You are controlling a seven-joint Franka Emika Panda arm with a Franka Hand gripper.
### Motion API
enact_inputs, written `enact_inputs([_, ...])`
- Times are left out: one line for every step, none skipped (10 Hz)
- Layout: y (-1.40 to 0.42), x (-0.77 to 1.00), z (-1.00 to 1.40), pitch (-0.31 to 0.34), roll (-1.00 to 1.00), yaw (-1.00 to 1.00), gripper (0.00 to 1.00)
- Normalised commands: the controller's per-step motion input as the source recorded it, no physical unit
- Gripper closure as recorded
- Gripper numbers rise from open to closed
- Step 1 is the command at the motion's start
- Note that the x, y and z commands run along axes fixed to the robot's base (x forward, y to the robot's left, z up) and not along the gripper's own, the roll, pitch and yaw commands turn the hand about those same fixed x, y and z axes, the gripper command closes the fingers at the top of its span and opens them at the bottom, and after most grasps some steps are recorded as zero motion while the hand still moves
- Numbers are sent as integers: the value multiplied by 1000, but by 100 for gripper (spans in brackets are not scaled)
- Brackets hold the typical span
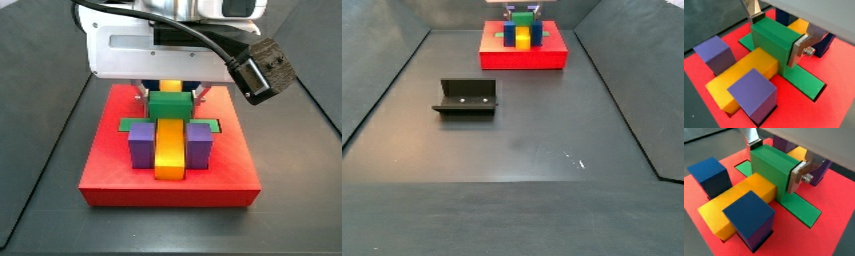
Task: Pick up the green object. Move up. Place the green object on the fixture. Regrasp the green object. Move to above the board. Insert the green object.
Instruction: Insert the green object.
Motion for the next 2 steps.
enact_inputs([0,0,0,0,11,0,100])
enact_inputs([0,-114,0,-44,101,0,100])
